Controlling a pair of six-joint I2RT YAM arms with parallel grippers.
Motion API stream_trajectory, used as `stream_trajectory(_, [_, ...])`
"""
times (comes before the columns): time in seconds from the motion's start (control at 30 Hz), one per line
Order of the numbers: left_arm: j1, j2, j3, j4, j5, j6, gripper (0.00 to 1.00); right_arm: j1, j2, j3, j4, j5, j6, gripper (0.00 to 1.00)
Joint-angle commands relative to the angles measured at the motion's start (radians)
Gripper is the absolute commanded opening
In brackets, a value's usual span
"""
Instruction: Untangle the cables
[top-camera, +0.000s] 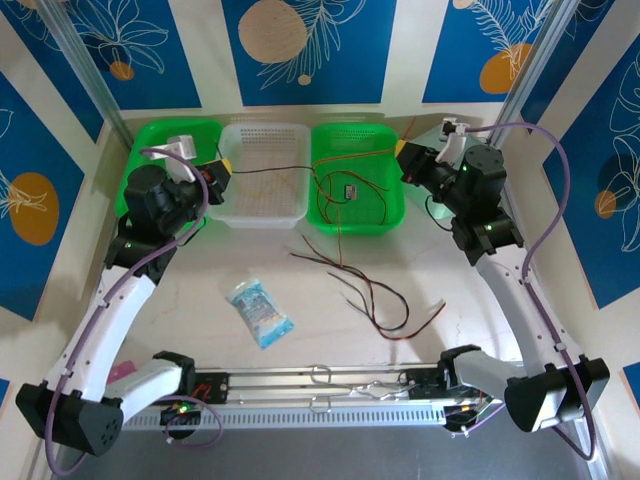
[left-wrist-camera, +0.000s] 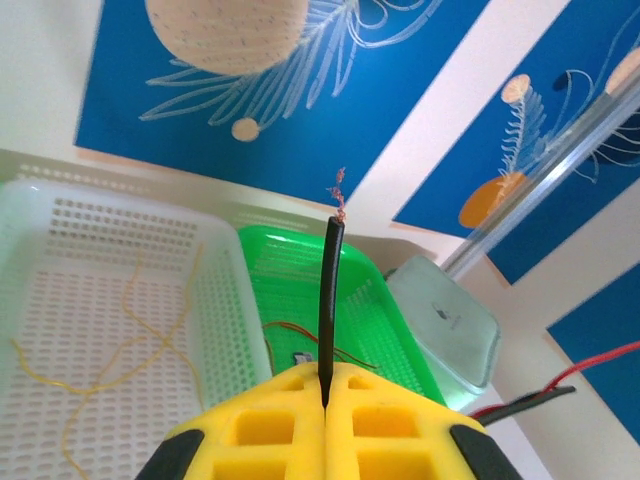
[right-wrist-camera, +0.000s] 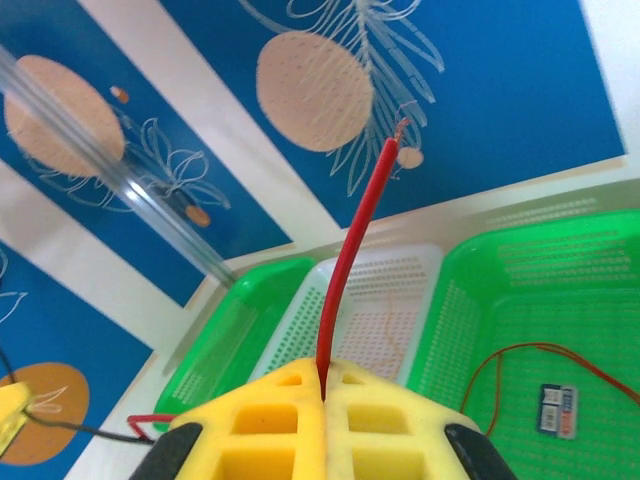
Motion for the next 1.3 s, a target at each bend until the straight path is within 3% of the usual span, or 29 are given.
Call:
stream_trajectory(0.0, [0.026, -0.064, -0.009, -0.006, -0.145, 0.043, 0.00, -0.041, -0.037, -0.009, -0.041, 0.075, -0.005, 0.00])
stream_trajectory(0.33, [0.042, -0.237, -0.158, 0.069, -0.532, 0.066, 0.00, -0.147, -0.123, -0.045, -0.094, 0.162, -0.002, 0.00])
stream_trajectory(0.67, [0.043, -0.448, -0.336, 0.235, -0.849, 0.046, 0.00, -0.168, -0.185, -0.083, -0.120, 0.316, 0.039, 0.00])
stream_trajectory(0.93, [0.041, -0.450, -0.305, 0.208, -0.826, 0.088, 0.00, -0.168, -0.150, 0.006, -0.086, 0.260, 0.006, 0.00])
stream_trajectory(1.17, [0.042, -0.413, -0.291, 0.180, -0.752, 0.063, 0.00, -0.115, 0.039, 0.244, -0.096, 0.109, -0.046, 0.00])
stream_trajectory(1.27, [0.043, -0.414, -0.293, 0.167, -0.736, 0.048, 0.00, -0.071, 0.159, 0.349, -0.178, 0.081, -0.086, 0.00])
